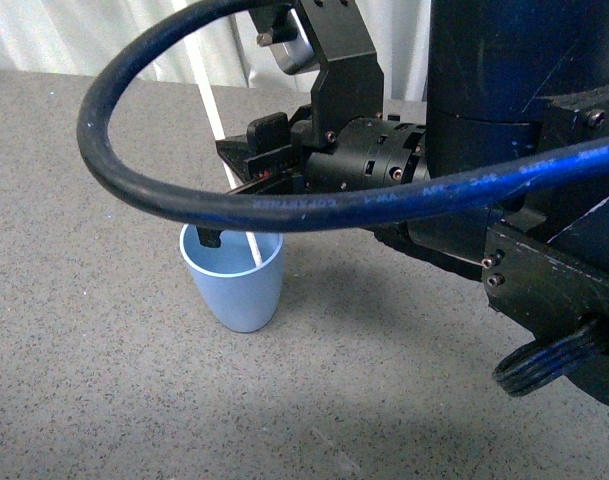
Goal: Transfer chopsticks to blue cup
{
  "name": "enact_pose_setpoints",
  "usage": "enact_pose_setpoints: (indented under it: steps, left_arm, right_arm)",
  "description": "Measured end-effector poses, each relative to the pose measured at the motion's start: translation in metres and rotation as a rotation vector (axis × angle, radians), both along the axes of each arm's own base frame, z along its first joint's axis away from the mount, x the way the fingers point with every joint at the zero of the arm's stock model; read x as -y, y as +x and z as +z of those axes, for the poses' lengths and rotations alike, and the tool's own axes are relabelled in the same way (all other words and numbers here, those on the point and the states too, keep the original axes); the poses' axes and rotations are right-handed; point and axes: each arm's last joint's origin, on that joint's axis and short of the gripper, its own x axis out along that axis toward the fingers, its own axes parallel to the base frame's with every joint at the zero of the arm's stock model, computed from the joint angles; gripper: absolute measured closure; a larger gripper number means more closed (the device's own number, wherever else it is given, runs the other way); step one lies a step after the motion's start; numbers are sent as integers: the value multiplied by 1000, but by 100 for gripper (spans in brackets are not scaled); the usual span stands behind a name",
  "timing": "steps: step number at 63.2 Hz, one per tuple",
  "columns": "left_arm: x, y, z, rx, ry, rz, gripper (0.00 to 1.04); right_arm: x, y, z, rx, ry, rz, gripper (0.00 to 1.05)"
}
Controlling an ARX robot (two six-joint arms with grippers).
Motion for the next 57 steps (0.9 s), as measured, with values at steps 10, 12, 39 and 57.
enact_pose_setpoints:
  steps: [10,12,39,57]
  left_arm:
    - [0,0,0,0,0,0,7]
    - [0,0,0,0,0,0,7]
    - [0,0,0,0,0,0,7]
    - [0,0,0,0,0,0,7]
  right_arm:
    - [-2,-1,-1,0,-4,-1,104]
    - [-2,-2,-2,3,-6,1,102]
    - [17,-19,16,32,30,11,24]
    - [51,-29,35,45,-22,-293,9]
